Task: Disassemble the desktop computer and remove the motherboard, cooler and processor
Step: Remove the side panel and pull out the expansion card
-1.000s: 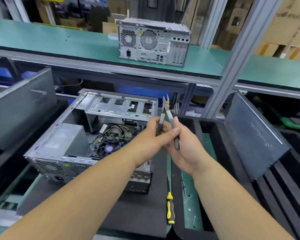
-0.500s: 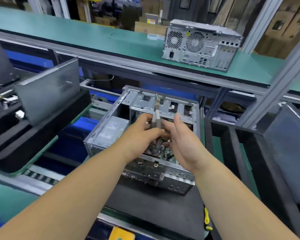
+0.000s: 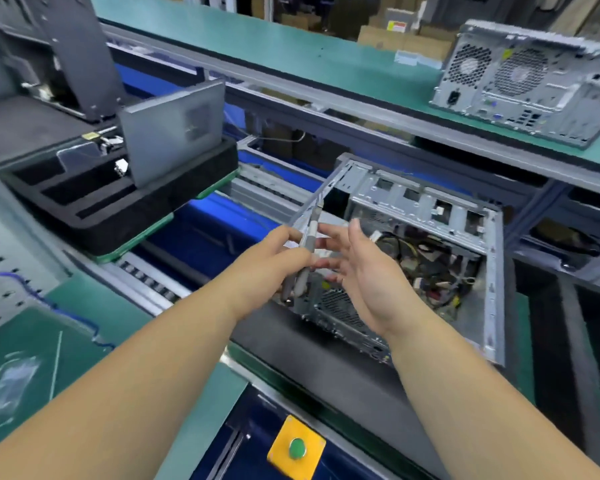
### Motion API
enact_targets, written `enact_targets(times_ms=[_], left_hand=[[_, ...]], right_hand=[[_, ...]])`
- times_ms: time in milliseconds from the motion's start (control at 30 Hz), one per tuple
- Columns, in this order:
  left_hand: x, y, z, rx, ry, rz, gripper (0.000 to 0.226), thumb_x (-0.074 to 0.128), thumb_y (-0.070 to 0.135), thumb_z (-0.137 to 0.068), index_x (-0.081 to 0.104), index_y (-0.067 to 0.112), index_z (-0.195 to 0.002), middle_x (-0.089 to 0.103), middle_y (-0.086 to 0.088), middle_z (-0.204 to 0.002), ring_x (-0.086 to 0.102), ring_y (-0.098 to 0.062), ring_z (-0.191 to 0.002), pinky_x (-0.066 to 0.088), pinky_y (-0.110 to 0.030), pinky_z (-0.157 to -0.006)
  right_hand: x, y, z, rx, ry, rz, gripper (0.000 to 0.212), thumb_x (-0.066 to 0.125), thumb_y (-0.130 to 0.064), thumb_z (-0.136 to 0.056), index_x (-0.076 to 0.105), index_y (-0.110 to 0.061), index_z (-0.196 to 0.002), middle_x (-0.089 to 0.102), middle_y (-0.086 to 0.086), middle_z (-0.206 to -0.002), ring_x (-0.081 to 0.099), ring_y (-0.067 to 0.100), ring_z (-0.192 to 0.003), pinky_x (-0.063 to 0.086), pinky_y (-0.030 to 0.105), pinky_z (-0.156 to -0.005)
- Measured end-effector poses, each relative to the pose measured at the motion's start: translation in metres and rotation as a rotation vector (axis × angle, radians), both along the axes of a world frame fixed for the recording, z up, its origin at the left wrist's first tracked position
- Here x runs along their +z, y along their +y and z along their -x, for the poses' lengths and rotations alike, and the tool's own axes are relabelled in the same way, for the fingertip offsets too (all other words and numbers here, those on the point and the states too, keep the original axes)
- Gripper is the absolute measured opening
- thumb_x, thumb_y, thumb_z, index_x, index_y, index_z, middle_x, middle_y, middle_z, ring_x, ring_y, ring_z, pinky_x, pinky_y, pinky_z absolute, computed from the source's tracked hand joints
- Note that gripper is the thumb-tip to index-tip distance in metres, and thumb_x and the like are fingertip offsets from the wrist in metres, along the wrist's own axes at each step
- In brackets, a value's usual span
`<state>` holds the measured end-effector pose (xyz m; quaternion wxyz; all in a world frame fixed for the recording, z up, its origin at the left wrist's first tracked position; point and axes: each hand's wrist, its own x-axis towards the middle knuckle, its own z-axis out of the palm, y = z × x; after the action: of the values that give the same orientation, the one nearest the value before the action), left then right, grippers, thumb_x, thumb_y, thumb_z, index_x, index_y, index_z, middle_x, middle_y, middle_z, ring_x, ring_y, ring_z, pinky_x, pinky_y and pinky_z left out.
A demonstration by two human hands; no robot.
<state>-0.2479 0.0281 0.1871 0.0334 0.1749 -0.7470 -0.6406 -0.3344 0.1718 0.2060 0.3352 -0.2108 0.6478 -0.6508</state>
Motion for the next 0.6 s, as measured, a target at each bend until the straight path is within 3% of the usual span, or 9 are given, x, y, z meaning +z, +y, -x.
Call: enact_targets(times_ms=[133,233,333,367,467,600], left_hand=[[-0.014,-0.02,-0.042,0.001,-0.006,0.012,0.049,0.067,0.051,-0.064,0.052,0.041,-0.109,0.068,0.009,-0.105,0.064,-0.023,-0.103,0.049,-0.047,-0.095],[-0.031,-0.034,-0.077,0.056,-0.043,0.046,0.058,0.07,0.048,-0.062,0.048,0.036,-0.115,0.06,0.003,-0.116,0.06,-0.018,-0.107,0.049,-0.036,-0.092],[-0.05,-0.048,-0.107,0.149,-0.088,0.026,0.052,0.069,0.037,-0.065,0.051,0.03,-0.113,0.059,0.002,-0.11,0.062,-0.007,-0.093,0.047,-0.012,-0.072],[-0.06,-0.054,-0.115,0.193,-0.126,0.042,0.05,0.069,0.037,-0.064,0.052,0.03,-0.11,0.06,0.003,-0.106,0.063,-0.005,-0.089,0.046,-0.011,-0.068],[-0.097,-0.072,-0.133,0.345,-0.408,0.195,0.049,0.068,0.046,-0.058,0.05,0.026,-0.1,0.061,0.0,-0.099,0.06,-0.015,-0.079,0.044,-0.028,-0.064],[-0.148,-0.084,-0.153,0.419,-0.758,0.369,0.058,0.069,0.05,-0.057,0.047,0.017,-0.098,0.053,-0.007,-0.101,0.055,-0.019,-0.077,0.036,-0.028,-0.054]], right_hand=[[-0.012,-0.028,-0.021,0.079,0.072,-0.065,0.044,0.024,-0.041,-0.105,0.058,-0.023,-0.125,0.063,-0.002,-0.113,0.06,0.008,-0.082,0.042,0.035,-0.085],[-0.022,-0.047,-0.035,0.121,0.124,-0.114,0.035,0.024,-0.035,-0.106,0.056,-0.028,-0.12,0.062,-0.001,-0.116,0.058,0.012,-0.085,0.042,0.031,-0.083],[-0.033,-0.059,-0.047,0.195,0.184,-0.132,0.032,0.03,-0.047,-0.102,0.057,-0.038,-0.115,0.064,-0.01,-0.114,0.062,0.01,-0.087,0.043,0.03,-0.084],[-0.037,-0.061,-0.051,0.22,0.194,-0.135,0.035,0.031,-0.054,-0.096,0.058,-0.041,-0.114,0.064,-0.012,-0.113,0.064,0.008,-0.087,0.043,0.028,-0.083],[-0.043,-0.068,-0.058,0.266,0.197,-0.148,0.043,0.034,-0.066,-0.082,0.06,-0.046,-0.111,0.066,-0.019,-0.108,0.066,0.004,-0.084,0.043,0.025,-0.082],[-0.049,-0.073,-0.061,0.273,0.165,-0.177,0.047,0.036,-0.068,-0.074,0.062,-0.047,-0.108,0.067,-0.019,-0.104,0.068,0.006,-0.082,0.043,0.028,-0.082]])
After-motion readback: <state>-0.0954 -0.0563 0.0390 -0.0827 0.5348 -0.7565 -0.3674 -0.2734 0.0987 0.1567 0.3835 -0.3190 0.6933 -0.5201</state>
